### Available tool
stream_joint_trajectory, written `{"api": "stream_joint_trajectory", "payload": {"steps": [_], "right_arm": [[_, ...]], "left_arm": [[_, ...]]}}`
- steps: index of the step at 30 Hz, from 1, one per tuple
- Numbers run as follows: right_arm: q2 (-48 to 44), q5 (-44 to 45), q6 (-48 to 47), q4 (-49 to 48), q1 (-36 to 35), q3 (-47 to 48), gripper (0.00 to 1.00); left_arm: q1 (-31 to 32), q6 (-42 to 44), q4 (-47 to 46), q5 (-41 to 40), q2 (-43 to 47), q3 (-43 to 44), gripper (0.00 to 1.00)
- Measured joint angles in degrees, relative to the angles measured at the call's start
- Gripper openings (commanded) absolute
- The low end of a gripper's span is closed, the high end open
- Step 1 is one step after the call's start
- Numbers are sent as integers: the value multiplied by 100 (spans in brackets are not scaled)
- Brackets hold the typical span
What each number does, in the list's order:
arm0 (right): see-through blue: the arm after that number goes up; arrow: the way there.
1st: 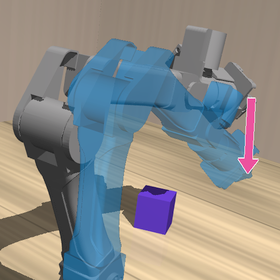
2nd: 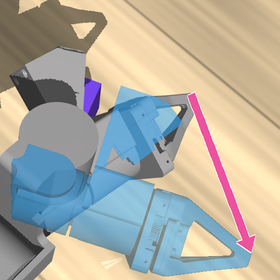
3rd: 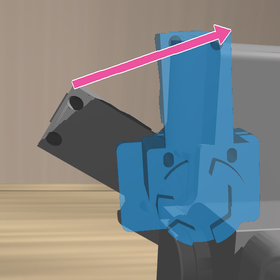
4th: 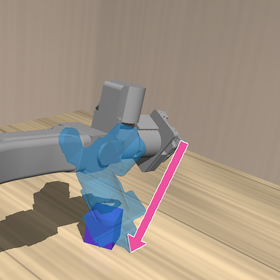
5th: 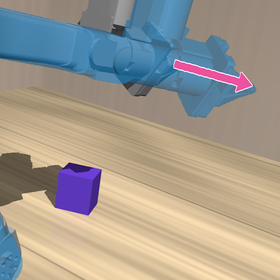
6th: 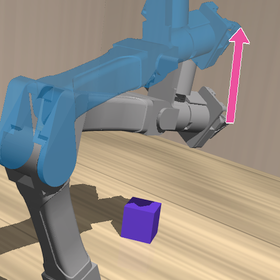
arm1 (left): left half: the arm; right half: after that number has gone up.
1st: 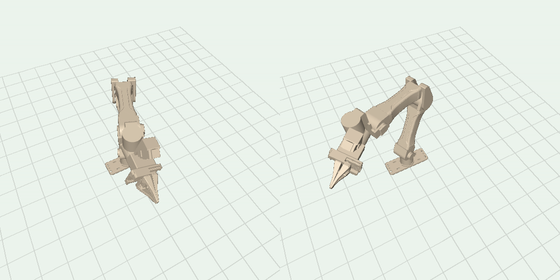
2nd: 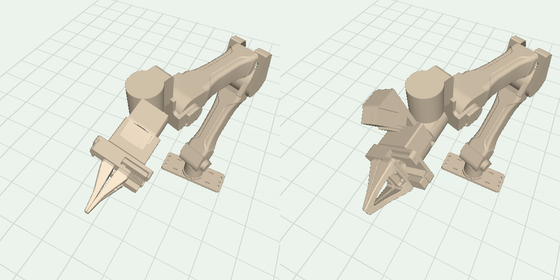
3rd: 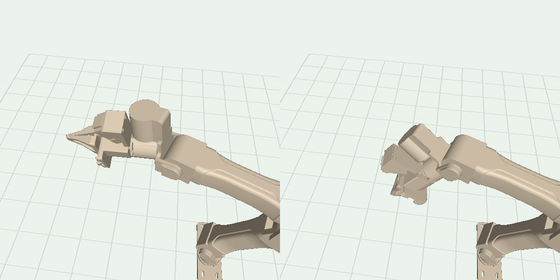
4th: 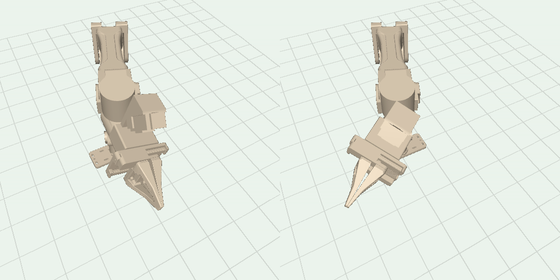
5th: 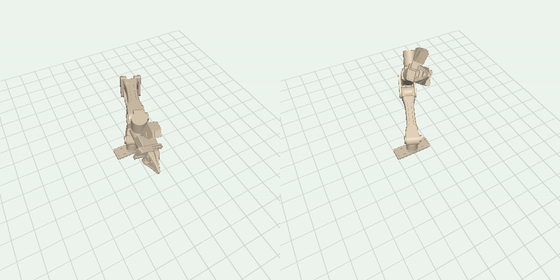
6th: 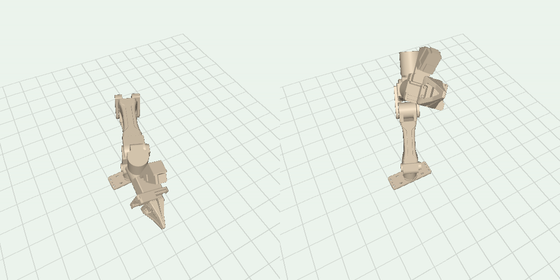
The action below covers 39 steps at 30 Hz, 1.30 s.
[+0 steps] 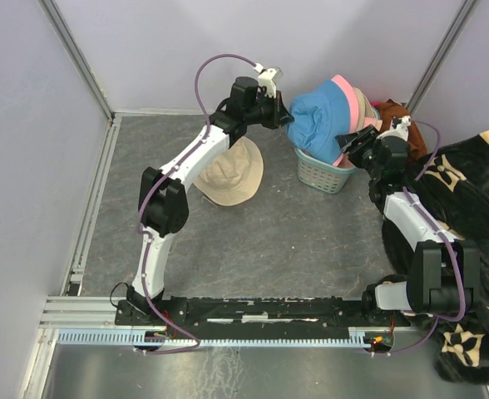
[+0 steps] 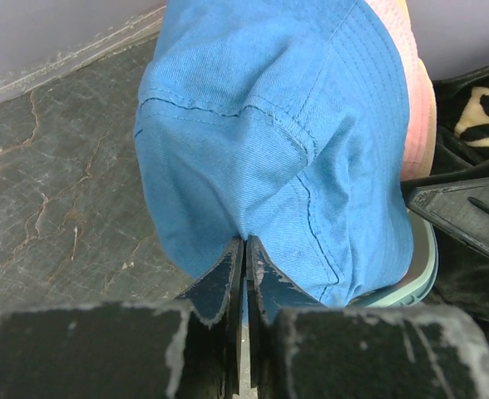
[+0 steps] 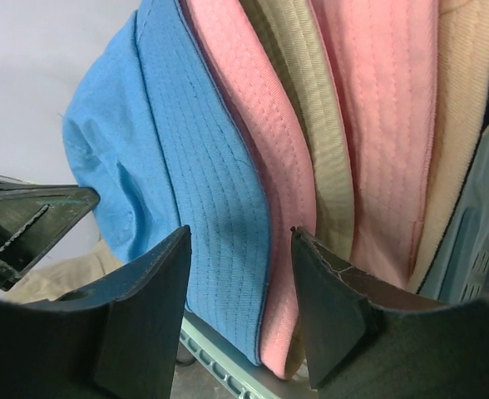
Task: Stack the hats
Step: Pick up the hat from the bin.
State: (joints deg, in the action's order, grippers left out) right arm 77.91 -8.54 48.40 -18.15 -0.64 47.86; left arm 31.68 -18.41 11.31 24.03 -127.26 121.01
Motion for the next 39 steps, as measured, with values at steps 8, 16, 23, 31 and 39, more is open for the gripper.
{"api": "stream_joint_trajectory", "payload": {"steps": [8, 16, 23, 31, 39], "right_arm": [[4, 90, 170, -184, 35, -186, 59], [20, 136, 339, -376, 79, -308, 59], [39, 210, 461, -494, 79, -356, 59], [94, 232, 623, -699, 90, -400, 57], [94, 321, 796, -1001, 142, -616, 45]], "left_arm": [[44, 2, -2, -17, 175, -68, 5], [74, 4, -2, -109, 369, -151, 4], [101, 4, 2, -151, 573, -181, 4], [120, 7, 0, -164, 691, -181, 4], [125, 48, 55, -321, 691, -184, 3]]}}
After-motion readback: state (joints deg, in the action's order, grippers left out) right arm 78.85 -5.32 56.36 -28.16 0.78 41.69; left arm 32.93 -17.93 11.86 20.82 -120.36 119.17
